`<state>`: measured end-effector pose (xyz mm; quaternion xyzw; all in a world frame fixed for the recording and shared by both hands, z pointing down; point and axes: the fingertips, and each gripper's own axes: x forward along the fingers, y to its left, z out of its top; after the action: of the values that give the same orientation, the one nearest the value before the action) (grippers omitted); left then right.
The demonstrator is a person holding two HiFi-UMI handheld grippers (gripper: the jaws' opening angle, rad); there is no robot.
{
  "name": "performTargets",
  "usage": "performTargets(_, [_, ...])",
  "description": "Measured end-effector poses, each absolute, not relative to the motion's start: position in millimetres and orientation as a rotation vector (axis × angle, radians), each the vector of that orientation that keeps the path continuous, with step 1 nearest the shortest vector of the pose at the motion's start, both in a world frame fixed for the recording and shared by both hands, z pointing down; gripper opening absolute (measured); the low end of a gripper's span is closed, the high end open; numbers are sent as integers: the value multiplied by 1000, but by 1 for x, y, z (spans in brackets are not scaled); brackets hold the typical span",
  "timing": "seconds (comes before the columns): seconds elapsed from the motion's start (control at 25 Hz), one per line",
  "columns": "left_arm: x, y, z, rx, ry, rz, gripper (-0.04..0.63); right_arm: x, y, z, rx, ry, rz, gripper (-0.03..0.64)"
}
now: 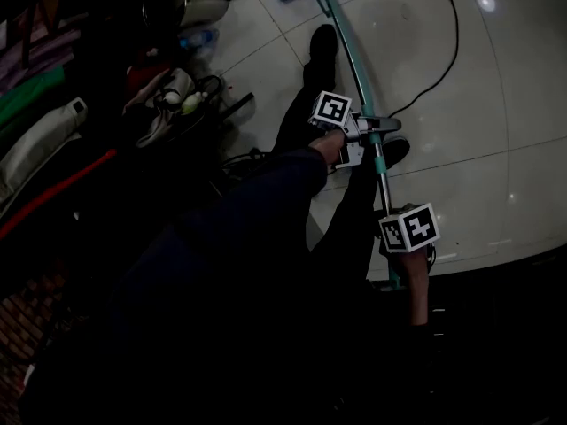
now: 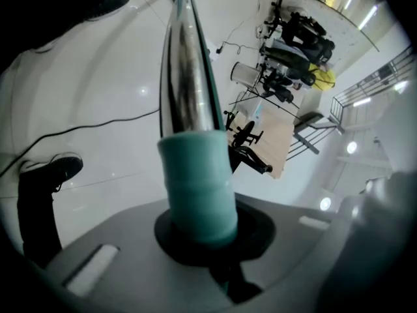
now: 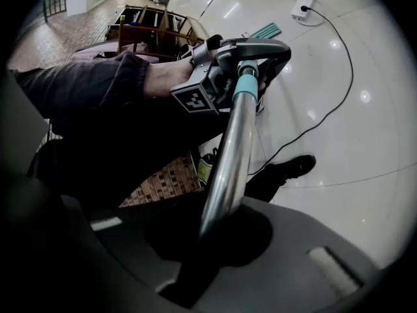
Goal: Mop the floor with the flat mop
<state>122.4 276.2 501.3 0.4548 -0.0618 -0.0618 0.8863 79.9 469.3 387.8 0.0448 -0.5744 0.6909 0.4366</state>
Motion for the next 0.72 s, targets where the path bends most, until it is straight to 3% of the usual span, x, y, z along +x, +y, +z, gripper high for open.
performTargets(0.72, [0,1,543,1059,-186,-216,18,-39,206,435,62,-1543,1751,48])
